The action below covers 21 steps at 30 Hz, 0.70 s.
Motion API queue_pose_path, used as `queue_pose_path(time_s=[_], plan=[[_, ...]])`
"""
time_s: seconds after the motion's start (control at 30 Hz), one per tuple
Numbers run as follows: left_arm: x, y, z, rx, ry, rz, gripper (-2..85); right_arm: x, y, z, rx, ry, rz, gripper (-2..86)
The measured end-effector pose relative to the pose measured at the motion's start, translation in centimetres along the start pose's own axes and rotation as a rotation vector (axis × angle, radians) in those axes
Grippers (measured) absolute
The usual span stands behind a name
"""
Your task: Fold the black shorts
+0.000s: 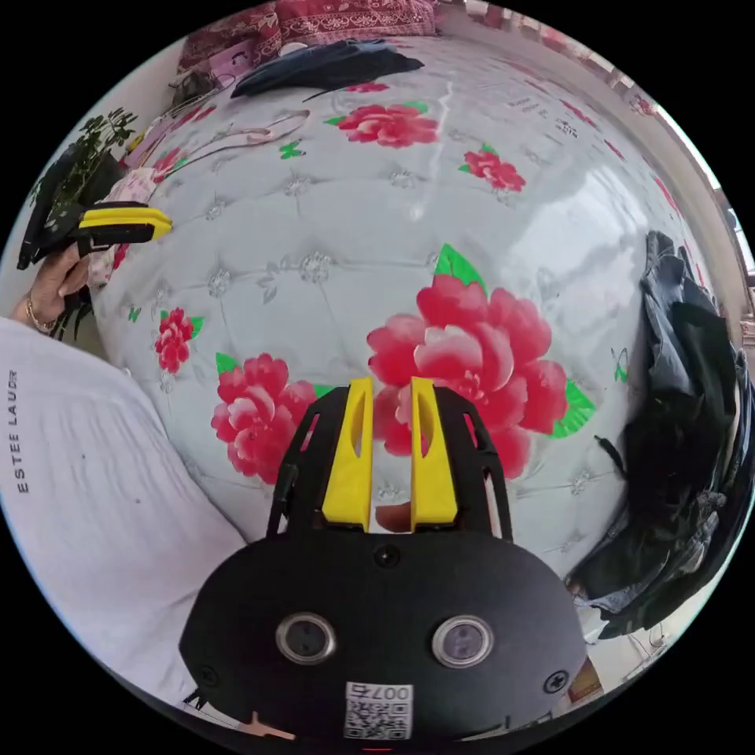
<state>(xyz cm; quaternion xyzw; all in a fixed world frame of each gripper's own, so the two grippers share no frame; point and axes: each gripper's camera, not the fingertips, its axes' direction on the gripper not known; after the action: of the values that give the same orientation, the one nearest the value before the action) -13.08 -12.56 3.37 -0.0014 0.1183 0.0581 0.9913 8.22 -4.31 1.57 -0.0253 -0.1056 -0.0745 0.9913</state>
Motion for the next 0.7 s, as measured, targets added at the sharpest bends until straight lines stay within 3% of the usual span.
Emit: queue_pose_path(time_s=[0.03,0.17,0.37,0.53,0.7], plan=[[2.2,-0.8,0.7,-0.030,-0.017,0.030,5.0,-1.7,1.3,-0.2,0.093,-0.006,-0.011,12.2],[6.7,-3.1,3.2,-0.140,-0.112,0.053,7.6,-5.4,0.1,-0.1,0.032,0.061,-0.091,13.2],[8.0,-3.8,2.6,-0.128,-0.117,0.070,7.1,4.8,3.2,-2.4,0.184,-0.231,0.267,10.8],[8.2,-4.6,2.4,-0.141,-0.095,0.021,6.9,18.1,12.3,-7.9,0.314,0.161,0.547,10.5],[10.0,-4.8,2.5,-0.153,-0.163,0.052,6.4,29.7,16.4,-11.1,0.306,0.296,0.766,10.8]])
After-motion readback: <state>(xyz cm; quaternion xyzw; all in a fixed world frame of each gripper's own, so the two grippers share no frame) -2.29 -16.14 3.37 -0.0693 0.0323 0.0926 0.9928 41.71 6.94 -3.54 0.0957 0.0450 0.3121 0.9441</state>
